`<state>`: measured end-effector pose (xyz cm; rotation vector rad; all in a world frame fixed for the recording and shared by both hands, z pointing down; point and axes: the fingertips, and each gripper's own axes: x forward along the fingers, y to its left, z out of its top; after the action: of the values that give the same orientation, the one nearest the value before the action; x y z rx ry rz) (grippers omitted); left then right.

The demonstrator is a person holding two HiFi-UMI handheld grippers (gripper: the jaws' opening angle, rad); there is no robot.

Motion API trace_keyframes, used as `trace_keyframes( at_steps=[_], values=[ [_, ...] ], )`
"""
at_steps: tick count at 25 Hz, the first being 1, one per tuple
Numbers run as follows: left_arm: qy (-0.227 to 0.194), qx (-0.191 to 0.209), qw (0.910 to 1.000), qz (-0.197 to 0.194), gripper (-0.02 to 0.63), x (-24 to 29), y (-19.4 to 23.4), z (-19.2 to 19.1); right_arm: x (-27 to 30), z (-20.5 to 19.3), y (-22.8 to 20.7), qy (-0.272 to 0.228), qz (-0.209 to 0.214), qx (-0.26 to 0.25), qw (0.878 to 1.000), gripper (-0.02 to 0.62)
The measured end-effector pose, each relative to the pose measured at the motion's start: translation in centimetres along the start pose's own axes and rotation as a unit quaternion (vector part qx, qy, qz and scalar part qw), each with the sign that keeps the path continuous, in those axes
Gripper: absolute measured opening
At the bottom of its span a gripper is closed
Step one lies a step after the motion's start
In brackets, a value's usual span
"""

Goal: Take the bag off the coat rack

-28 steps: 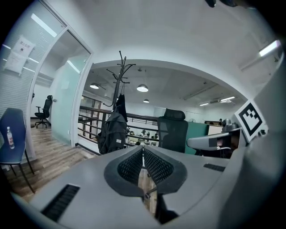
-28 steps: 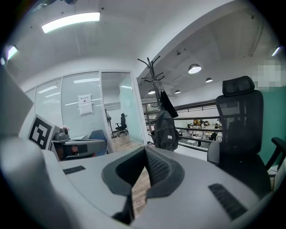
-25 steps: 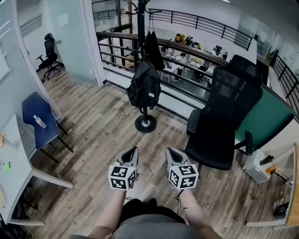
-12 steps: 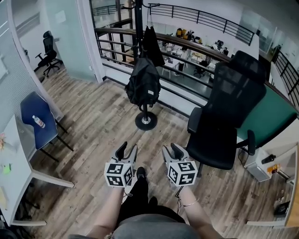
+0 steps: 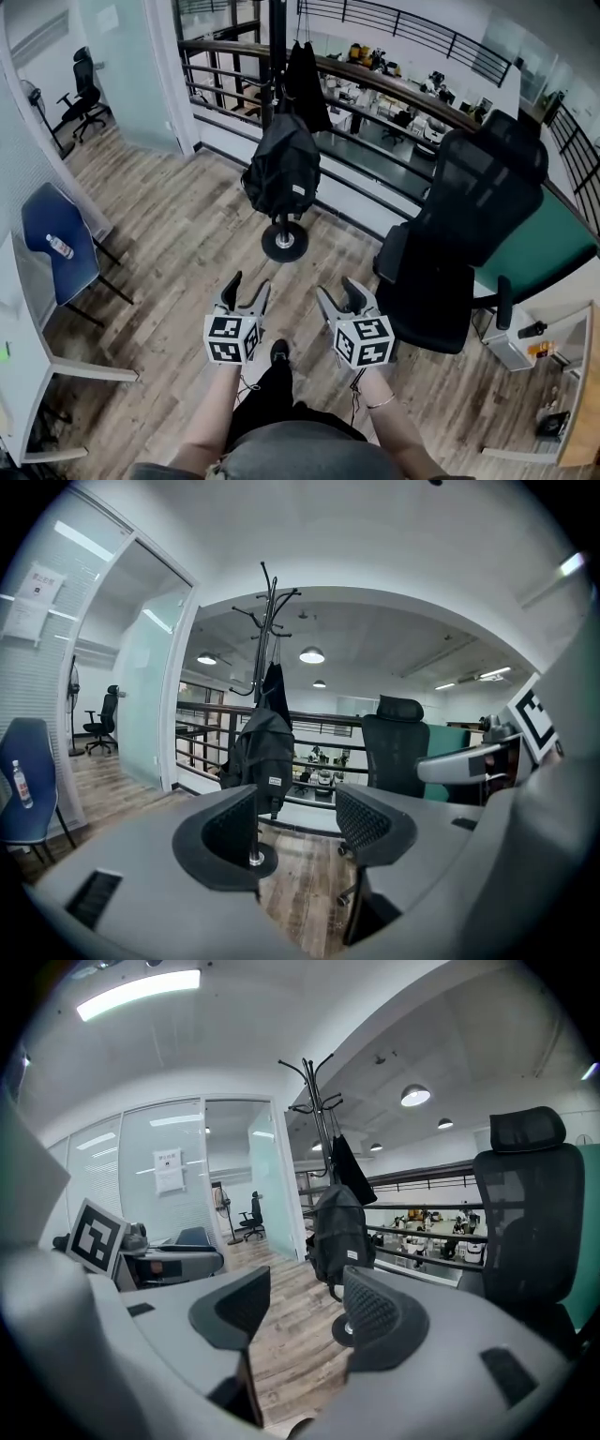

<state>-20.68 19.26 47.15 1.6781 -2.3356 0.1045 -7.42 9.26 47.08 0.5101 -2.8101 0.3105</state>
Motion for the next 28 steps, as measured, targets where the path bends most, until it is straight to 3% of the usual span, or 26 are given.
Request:
trace_keyframes(
  at_steps=[17, 28],
  values=[
    [0.025, -0.020, 0.9993, -0.021, 0.313, 12.3, 8.4, 2.8, 13.3, 5.1, -4.0, 0.005, -0.019, 0.001, 1.000, 0.418],
    [0.041, -0.021, 0.9987, -0.022, 0.314, 16.8, 10.6, 3.3, 17.6, 5.6, -6.3, 0.021, -0.039, 0.000, 0.999, 0.443]
  ],
)
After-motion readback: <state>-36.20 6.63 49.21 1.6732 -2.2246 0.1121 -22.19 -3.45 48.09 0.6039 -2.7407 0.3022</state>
